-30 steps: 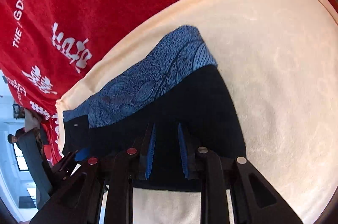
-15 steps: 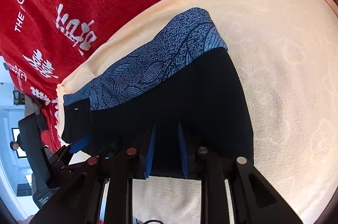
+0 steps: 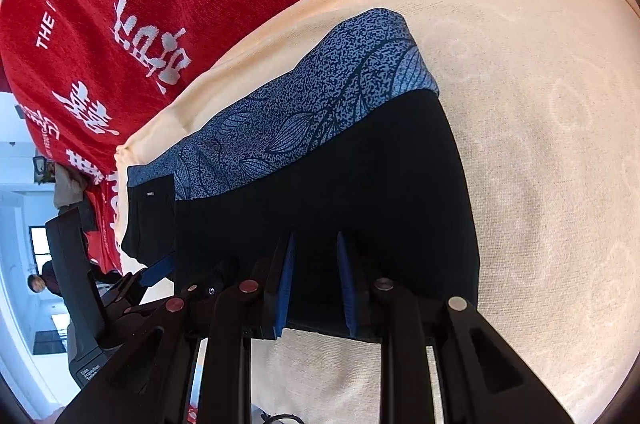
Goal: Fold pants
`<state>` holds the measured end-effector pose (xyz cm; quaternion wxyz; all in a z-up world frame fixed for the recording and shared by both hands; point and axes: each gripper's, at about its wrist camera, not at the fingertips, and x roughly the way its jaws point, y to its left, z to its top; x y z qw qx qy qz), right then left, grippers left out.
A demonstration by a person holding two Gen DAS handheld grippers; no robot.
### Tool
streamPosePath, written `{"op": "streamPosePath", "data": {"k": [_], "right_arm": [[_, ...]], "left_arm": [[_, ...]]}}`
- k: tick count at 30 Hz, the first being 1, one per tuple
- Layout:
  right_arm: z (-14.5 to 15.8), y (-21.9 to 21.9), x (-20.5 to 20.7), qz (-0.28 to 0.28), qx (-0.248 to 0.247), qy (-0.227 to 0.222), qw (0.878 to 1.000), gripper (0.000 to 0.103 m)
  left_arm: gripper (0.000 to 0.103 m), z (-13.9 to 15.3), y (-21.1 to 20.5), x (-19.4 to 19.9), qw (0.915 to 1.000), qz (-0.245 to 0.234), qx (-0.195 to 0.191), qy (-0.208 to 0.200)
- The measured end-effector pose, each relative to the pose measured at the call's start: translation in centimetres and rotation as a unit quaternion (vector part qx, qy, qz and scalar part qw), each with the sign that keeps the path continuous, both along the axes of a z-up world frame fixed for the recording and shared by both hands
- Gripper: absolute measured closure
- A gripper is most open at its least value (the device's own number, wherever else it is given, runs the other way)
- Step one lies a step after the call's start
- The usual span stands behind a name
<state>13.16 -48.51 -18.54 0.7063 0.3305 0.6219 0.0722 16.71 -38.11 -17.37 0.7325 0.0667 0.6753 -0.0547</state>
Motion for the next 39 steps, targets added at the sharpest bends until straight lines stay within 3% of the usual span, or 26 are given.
{"op": "streamPosePath", "data": {"k": [5, 8, 14, 16, 18, 20, 26, 33, 35, 36, 39], "right_arm": [[-0.1, 0.1, 0.1, 0.012, -0.001, -0.007, 1.0, 0.079], [0.0, 0.1, 0.0, 0.01, -0.003, -0.008, 1.0, 0.079], [0.4, 0.5, -0.5, -0.017, -0.015, -0.008, 1.0, 0.078], [1.0, 1.0, -0.7, -0.025, -0.03, -0.003, 0.999, 0.074], [1.8, 1.8, -0.8, -0.029, -0.038, -0.001, 0.999, 0.055], [2.9, 3.4, -1.0, -0.022, -0.061, -0.001, 0.998, 0.049], [4.1, 9.9, -0.2, 0.024, -0.09, -0.005, 0.996, 0.048], [5.5, 17.4, 4.7, 0.095, -0.09, -0.047, 0.99, 0.049], [5.4, 20.0, 7.4, 0.123, -0.059, -0.06, 0.989, 0.056], [5.1, 20.7, 8.1, 0.131, -0.053, -0.06, 0.988, 0.069], [3.0, 24.1, 11.4, 0.157, -0.056, -0.041, 0.985, 0.073]], "left_arm": [[0.0, -0.2, 0.0, -0.7, 1.0, 0.004, 0.0, -0.002], [0.0, -0.4, 0.8, -0.7, 0.9996, 0.016, -0.021, 0.004], [0.0, 0.0, 1.8, -1.6, 0.9992, 0.009, -0.038, 0.002], [0.0, 0.7, 2.5, -1.9, 0.9992, 0.001, -0.04, -0.001], [0.0, 1.5, 3.6, -2.3, 0.9989, -0.004, -0.048, -0.002], [0.0, 2.4, 5.4, -2.7, 0.9985, -0.007, -0.055, -0.005], [0.0, 3.9, 12.5, -2.9, 0.9987, 0.003, -0.048, -0.017], [0.0, 4.2, 21.5, -2.3, 0.9961, 0.074, -0.025, -0.04], [0.0, 4.1, 23.5, -1.5, 0.9944, 0.089, -0.01, -0.056], [0.0, 3.8, 23.7, -1.0, 0.9936, 0.096, -0.007, -0.06], [0.0, 2.9, 25.8, 0.4, 0.9899, 0.123, -0.01, -0.069]]}}
